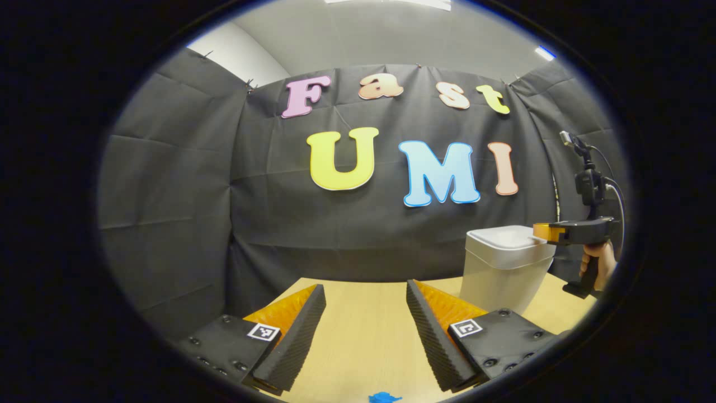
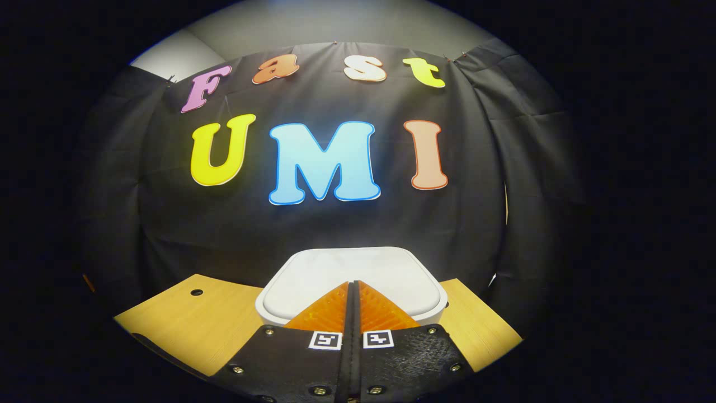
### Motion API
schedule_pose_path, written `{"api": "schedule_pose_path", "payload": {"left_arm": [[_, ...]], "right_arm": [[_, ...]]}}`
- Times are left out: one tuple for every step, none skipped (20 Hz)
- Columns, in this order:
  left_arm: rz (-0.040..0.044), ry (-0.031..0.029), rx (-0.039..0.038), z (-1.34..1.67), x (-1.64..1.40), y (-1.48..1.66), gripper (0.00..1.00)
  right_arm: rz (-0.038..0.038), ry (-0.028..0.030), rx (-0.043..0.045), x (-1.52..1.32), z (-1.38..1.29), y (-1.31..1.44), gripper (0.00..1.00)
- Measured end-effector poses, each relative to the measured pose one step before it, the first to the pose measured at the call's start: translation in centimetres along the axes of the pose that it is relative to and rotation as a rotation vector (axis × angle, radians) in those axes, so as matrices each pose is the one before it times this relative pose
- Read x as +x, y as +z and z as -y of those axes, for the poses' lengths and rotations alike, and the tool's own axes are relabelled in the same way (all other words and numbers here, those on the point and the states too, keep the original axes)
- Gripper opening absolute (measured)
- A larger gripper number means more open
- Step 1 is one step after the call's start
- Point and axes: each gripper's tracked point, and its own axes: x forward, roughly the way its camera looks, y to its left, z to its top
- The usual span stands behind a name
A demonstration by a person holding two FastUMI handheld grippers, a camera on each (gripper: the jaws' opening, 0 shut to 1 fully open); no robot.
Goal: Press the lid of the desktop garbage bin to open it, pick up the crumpled paper on the desktop and throw it into the bin, then pick up the pop can on the desktop and drop it into the bin, and finally close the garbage bin lid.
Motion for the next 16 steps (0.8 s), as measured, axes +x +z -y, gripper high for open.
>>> {"api": "schedule_pose_path", "payload": {"left_arm": [[-0.00245, 0.00394, -0.00058, 0.008, 0.037, 0.003, 1.00], [-0.00166, 0.00362, 0.00126, -0.046, -0.017, -0.027, 1.00], [-0.00016, 0.00307, 0.00296, 0.000, 0.016, 0.066, 1.00], [-0.00108, 0.00274, 0.00404, -0.092, -0.035, -0.016, 1.00], [-0.00162, 0.00138, 0.00402, 0.058, -0.017, -0.059, 1.00], [-0.00164, 0.00042, 0.00348, 0.112, 0.091, -0.035, 1.00], [-0.00206, -0.00098, 0.00252, 0.096, 0.086, 0.012, 0.95], [-0.00276, -0.00066, 0.00170, 0.154, 0.044, -0.058, 0.95], [-0.00108, -0.00031, 0.00042, 0.109, 0.073, 0.048, 0.95], [-0.00084, -0.00161, -0.00174, 0.165, 0.042, 0.001, 0.95], [0.00015, -0.00198, -0.00266, 0.234, 0.004, 0.049, 0.95], [0.00089, -0.00136, -0.00224, 0.153, 0.053, -0.003, 0.95], [0.00082, -0.00244, -0.00133, 0.198, -0.026, 0.035, 0.95], [0.00166, -0.00382, 0.00090, 0.193, 0.003, 0.115, 0.95], [0.00344, -0.00259, 0.00274, 0.174, -0.045, 0.175, 0.95], [0.00438, -0.00125, 0.00247, 0.046, -0.206, 0.133, 0.95]], "right_arm": [[-0.00147, 0.00087, 0.00319, 0.285, 0.133, 0.045, 0.00], [-0.00750, 0.00305, 0.00196, 0.192, 0.062, -0.393, 0.00], [-0.00950, 0.00192, -0.00420, 0.145, 0.119, -0.342, 0.00], [-0.00001, 0.00761, -0.00520, -0.002, -0.025, -0.205, 0.00], [0.00835, 0.00089, -0.00712, -0.110, -0.027, 0.209, 0.00], [-0.00256, 0.00082, -0.01442, 0.115, 0.037, -0.442, 0.00], [0.00552, -0.00102, -0.01762, -0.010, 0.056, 0.096, 0.00], [-0.00956, -0.00104, -0.01237, 0.103, -0.026, -0.422, 0.00], [0.01113, -0.00120, 0.00392, 0.020, 0.077, -0.024, 0.00], [0.00279, 0.00254, 0.02124, 0.082, 0.120, -0.147, 0.00], [0.00841, 0.00545, 0.02938, 0.061, 0.065, 0.252, 0.00], [-0.00790, 0.00756, 0.02211, 0.032, -0.055, -0.123, 0.00], [-0.00576, 0.00647, 0.01159, 0.099, -0.118, 0.090, 0.00], [-0.00764, 0.00690, -0.00426, -0.035, -0.071, 0.111, 0.00], [0.02302, 0.00694, -0.01022, -0.026, -0.108, 0.873, 0.00], [0.00490, 0.00342, -0.01002, 0.162, 0.179, 0.358, 0.00]]}}
